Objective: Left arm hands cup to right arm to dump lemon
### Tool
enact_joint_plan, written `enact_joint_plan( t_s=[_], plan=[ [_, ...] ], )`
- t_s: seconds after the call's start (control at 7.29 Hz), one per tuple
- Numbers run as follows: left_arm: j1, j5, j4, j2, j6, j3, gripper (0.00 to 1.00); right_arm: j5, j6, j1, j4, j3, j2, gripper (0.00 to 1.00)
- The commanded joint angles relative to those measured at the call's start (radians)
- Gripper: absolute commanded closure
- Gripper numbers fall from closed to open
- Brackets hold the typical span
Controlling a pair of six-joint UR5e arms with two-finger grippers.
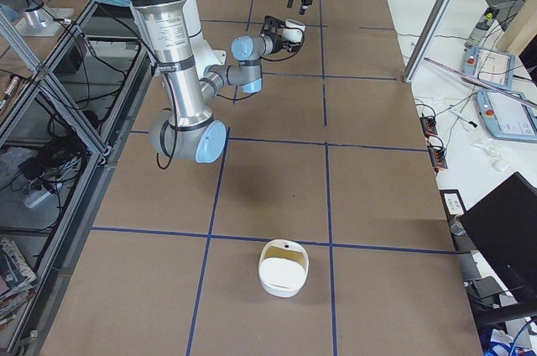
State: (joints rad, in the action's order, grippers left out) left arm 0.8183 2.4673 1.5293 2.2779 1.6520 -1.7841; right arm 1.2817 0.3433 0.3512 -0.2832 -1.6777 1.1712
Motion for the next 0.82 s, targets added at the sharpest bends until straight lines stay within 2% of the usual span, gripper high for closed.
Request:
enact_joint_plan(
  t_s=[0.0, 0.14, 0.27, 0.41, 0.55, 0.69],
  plan=[
    [-0.004, -0.095, -0.008, -0.116, -0.243, -0.008, 0.0, -0.01, 0.057, 0.012, -0.013, 0.003, 0.002, 0.83],
    [-0.002, -0.128, -0.009, -0.17, -0.379, -0.008, 0.0, -0.106, 0.221, 0.012, -0.013, 0.003, 0.027, 0.83],
    [-0.005, -0.171, -0.015, -0.201, -0.519, -0.012, 0.0, -0.136, 0.265, 0.028, -0.013, 0.001, 0.059, 0.83],
    [0.011, -0.227, -0.015, -0.245, -0.654, -0.026, 0.0, -0.157, 0.269, 0.06, -0.01, 0.001, 0.083, 0.82],
    [0.047, -0.254, -0.017, -0.303, -0.825, -0.04, 0.0, -0.242, 0.272, 0.072, -0.007, -0.002, 0.138, 0.82],
    [0.086, -0.255, -0.017, -0.366, -0.96, -0.061, 0.0, -0.255, 0.273, 0.113, -0.002, -0.008, 0.196, 0.82]
  ],
)
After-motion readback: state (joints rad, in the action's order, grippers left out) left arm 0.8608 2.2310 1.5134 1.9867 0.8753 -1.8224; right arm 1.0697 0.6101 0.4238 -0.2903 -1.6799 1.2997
